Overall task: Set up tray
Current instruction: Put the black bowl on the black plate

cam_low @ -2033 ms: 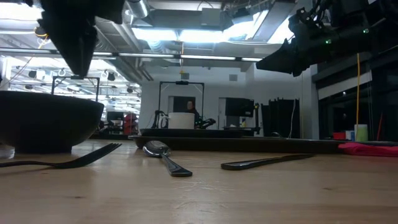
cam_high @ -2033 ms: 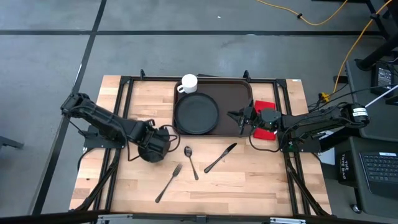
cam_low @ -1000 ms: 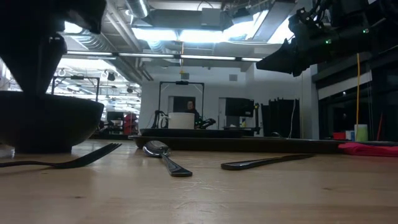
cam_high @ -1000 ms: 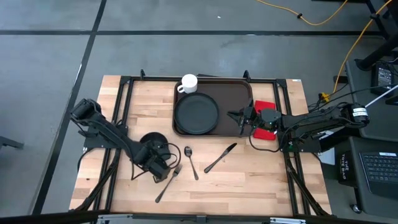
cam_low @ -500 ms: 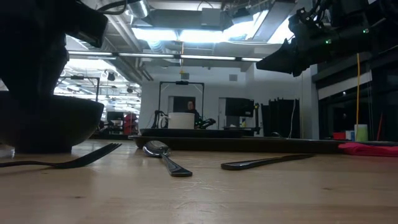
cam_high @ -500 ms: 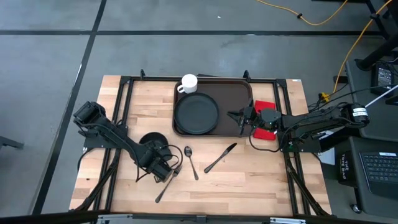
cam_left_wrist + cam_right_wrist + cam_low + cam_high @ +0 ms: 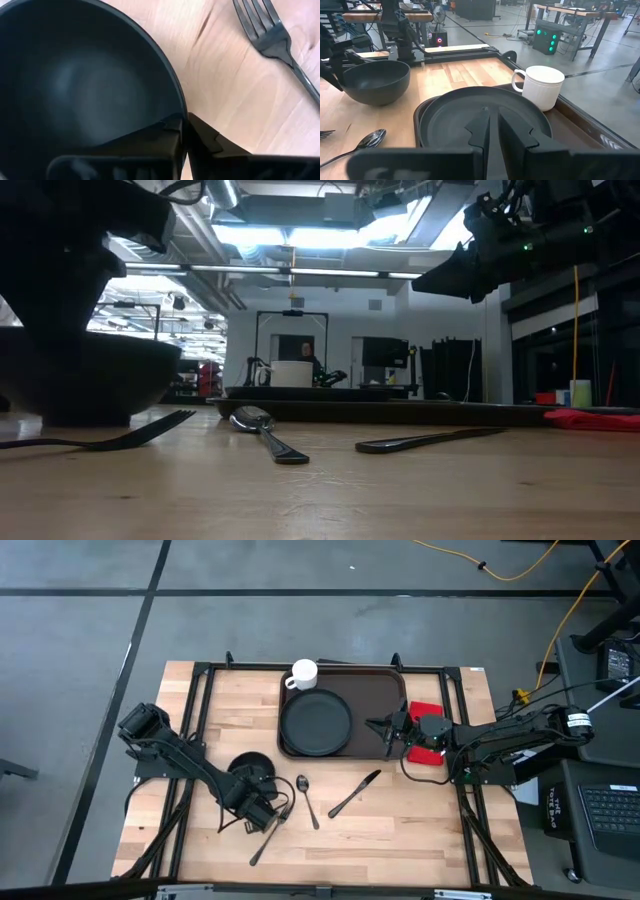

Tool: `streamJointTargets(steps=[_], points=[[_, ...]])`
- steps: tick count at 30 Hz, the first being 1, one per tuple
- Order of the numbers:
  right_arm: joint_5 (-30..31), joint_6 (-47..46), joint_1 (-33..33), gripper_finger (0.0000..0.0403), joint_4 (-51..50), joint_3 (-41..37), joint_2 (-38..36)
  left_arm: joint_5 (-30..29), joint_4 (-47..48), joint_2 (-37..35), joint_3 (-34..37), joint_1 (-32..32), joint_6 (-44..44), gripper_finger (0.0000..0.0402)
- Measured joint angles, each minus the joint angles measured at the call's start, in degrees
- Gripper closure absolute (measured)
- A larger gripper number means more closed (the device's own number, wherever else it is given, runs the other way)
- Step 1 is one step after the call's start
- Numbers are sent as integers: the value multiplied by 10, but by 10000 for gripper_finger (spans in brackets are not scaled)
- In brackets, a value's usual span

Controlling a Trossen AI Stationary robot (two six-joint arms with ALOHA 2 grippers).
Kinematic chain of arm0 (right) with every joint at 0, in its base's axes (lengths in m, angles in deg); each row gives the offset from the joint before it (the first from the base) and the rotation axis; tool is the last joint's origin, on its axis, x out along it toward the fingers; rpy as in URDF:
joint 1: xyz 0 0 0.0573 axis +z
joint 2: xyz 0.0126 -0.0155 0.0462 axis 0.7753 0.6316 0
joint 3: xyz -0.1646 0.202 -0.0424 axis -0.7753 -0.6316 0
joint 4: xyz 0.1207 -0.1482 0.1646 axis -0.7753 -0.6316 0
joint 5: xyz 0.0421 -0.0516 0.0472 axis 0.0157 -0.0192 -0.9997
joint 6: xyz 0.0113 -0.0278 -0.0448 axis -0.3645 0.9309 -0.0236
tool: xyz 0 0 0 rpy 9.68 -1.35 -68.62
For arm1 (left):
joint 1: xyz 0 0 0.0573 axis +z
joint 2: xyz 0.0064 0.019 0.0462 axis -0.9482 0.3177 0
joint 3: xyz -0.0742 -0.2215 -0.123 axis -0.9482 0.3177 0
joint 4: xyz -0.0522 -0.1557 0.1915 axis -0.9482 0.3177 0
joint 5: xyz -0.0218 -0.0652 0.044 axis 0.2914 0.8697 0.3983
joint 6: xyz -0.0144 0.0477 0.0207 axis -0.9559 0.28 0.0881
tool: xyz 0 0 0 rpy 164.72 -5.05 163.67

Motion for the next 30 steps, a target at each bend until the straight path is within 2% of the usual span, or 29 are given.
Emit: streamJointTargets(steps=[6,13,21,27,30], points=[[0,0,0,360,0,0,0,-6,9,-18,0,-2,11,397],[0,1,0,360,0,0,0,-32,62,-70,0,-4,18,398],[0,1,0,360,0,0,0,-69,89,-133,0,14,108,398],[0,1,0,360,0,0,0,-89,85,-172,0,65,189,398],[0,1,0,360,0,0,0,-91,67,-179,0,101,258,398]])
